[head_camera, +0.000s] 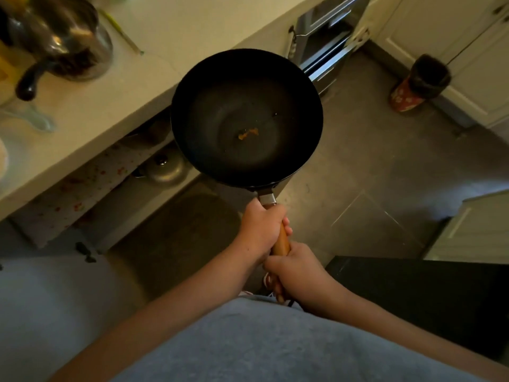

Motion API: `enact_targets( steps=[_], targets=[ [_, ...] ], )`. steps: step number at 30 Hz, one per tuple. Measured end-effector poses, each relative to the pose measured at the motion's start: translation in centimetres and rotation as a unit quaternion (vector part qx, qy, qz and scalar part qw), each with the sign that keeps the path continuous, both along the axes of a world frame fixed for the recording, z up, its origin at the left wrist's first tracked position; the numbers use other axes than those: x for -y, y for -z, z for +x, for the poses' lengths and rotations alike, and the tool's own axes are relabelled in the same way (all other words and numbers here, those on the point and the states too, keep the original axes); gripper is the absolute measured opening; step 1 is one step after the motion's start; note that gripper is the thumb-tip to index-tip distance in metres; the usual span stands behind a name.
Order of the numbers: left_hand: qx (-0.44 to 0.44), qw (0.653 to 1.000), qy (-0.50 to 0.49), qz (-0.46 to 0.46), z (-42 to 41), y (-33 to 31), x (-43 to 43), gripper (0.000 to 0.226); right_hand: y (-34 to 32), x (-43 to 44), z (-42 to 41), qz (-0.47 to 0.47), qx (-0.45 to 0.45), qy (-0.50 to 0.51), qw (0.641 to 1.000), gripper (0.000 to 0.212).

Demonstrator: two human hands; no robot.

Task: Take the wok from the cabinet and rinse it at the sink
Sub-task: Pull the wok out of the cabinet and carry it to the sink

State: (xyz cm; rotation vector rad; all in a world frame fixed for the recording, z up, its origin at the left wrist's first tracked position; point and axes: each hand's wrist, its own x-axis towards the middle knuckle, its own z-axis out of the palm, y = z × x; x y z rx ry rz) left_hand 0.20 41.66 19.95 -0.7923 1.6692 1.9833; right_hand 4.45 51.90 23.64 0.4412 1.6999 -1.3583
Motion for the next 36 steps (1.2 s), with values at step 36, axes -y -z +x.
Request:
enact_targets(
  steps=[36],
  targets=[
    [-0.081, 0.945, 0.307, -0.07, -35.5, -3.5, -27.5, 0.015, -0.7, -20.2, -30.1, -0.017, -0.081, 0.414, 0.906, 0.014]
  ],
)
